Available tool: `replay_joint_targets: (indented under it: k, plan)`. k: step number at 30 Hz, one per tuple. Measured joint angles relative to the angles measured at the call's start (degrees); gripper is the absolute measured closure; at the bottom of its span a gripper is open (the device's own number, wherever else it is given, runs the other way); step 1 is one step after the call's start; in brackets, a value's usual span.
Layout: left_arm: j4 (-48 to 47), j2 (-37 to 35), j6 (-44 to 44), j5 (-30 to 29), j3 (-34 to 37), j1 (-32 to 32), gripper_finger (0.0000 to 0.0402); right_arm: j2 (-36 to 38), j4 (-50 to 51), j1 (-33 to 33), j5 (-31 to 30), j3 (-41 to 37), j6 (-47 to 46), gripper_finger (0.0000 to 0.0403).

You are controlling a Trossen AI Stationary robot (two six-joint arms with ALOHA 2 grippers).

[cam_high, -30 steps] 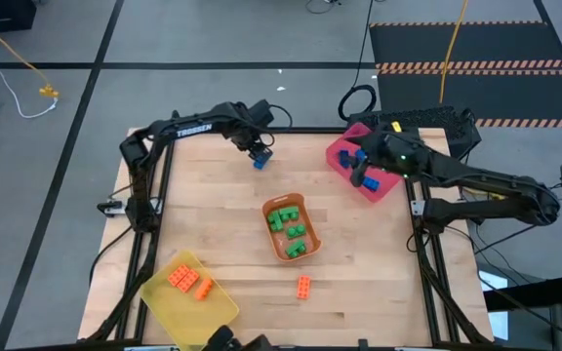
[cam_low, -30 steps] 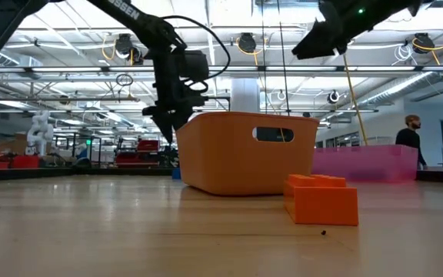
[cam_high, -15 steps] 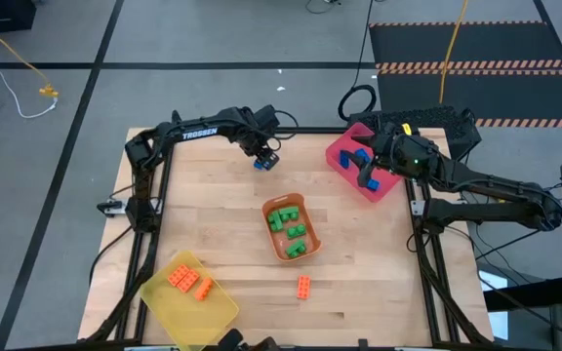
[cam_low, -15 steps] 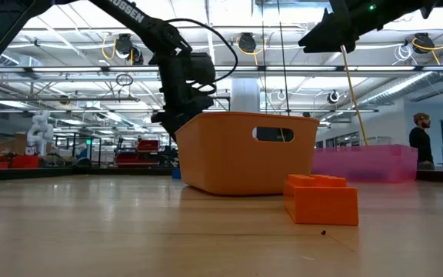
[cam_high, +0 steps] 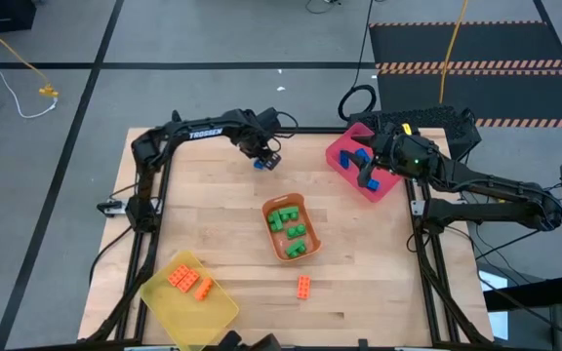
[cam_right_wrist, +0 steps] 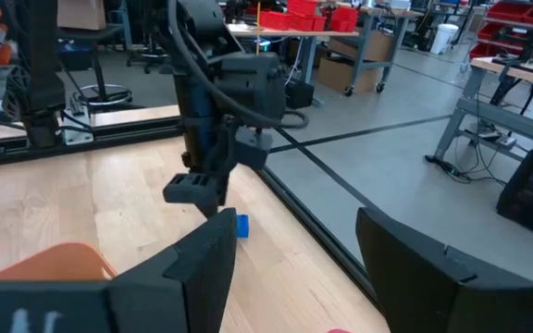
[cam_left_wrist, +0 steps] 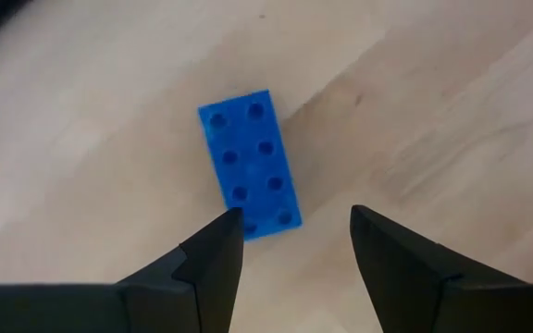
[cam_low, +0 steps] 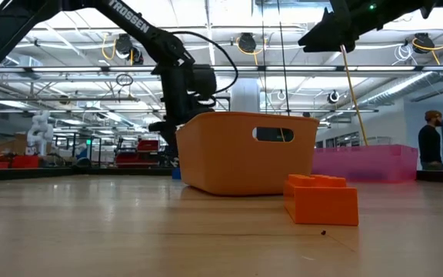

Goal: Sort & place blocks by color
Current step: Put the blue game piece into the pink bin

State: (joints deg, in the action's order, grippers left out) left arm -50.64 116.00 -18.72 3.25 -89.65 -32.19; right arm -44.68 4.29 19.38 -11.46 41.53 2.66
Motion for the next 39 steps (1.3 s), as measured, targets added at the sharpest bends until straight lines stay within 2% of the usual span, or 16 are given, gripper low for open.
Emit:
replay_joint_targets:
  k: [4, 24, 39]
  plan:
    - [-0.04, 1.26, -0.29, 1.17, 0.02, 0.03, 0.0202, -0.01, -0.26, 0.02, 0.00, 0.01, 0.05, 0.0187]
    - [1.28, 4.22, -1.31, -5.14, -0.17, -0.68, 0.0202, -0.01, -1.00, 0.00, 1.27, 0.03, 0.15, 0.0187]
    - [1.10, 3.61, -0.48, -4.92, 0.02, -0.23, 0.0202, -0.03, -0.83, 0.00, 1.29, 0.03, 0.06, 0.0187]
